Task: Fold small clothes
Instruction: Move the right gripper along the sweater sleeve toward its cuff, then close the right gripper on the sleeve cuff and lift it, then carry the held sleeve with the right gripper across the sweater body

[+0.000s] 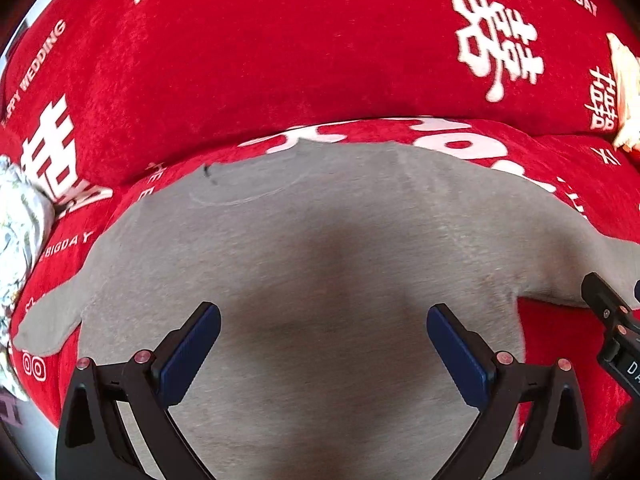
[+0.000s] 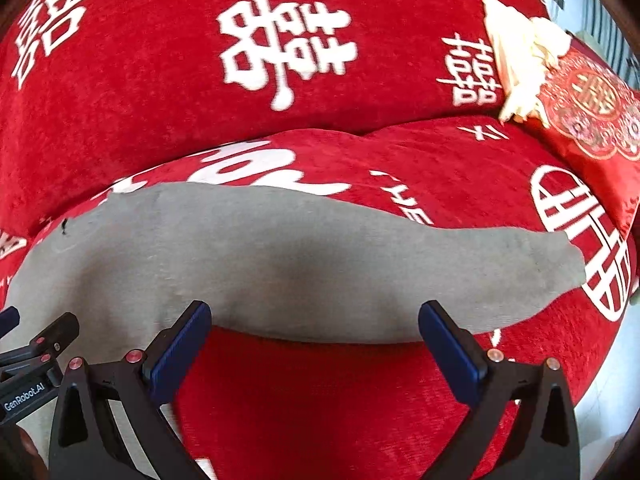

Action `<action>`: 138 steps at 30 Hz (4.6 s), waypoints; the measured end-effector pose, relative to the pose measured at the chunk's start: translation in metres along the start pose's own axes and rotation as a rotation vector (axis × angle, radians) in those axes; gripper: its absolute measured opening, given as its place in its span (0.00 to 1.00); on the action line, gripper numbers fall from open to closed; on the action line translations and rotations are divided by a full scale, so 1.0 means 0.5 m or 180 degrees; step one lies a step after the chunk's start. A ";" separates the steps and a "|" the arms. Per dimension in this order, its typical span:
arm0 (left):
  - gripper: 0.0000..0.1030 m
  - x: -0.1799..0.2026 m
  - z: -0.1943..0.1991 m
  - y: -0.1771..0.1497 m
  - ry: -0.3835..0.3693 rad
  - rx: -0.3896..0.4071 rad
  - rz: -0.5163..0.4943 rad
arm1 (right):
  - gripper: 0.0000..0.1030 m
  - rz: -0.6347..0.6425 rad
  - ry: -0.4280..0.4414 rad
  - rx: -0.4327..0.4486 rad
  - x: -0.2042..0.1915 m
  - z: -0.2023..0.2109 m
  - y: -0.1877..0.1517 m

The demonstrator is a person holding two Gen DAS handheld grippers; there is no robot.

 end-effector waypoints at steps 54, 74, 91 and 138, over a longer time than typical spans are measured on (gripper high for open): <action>1.00 0.229 -0.066 0.034 -0.0174 -0.0149 -0.0267 | 0.14 -0.0407 -0.0684 0.0182 0.448 -0.123 0.027; 1.00 0.016 -0.052 -0.018 0.0054 -0.0209 0.0101 | 0.13 -0.1021 -0.0268 0.0684 0.416 0.016 0.087; 1.00 -0.148 0.012 -0.077 -0.0235 0.0038 0.0239 | 0.13 -0.0929 0.0674 0.0593 0.071 0.083 0.186; 1.00 -0.461 -0.004 -0.211 -0.0210 -0.0007 0.0922 | 0.13 0.0264 0.1302 0.0051 -0.637 0.068 0.098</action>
Point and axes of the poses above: each gripper's, at about its wrist camera, not at the fingertips, and z roughly against the way its jaws point, x to its right, y to its top, the point moved 8 cm from there along -z, roughly the way its jaws point, and after that the axes turned 9 degrees about x, right-handed, at the moved point
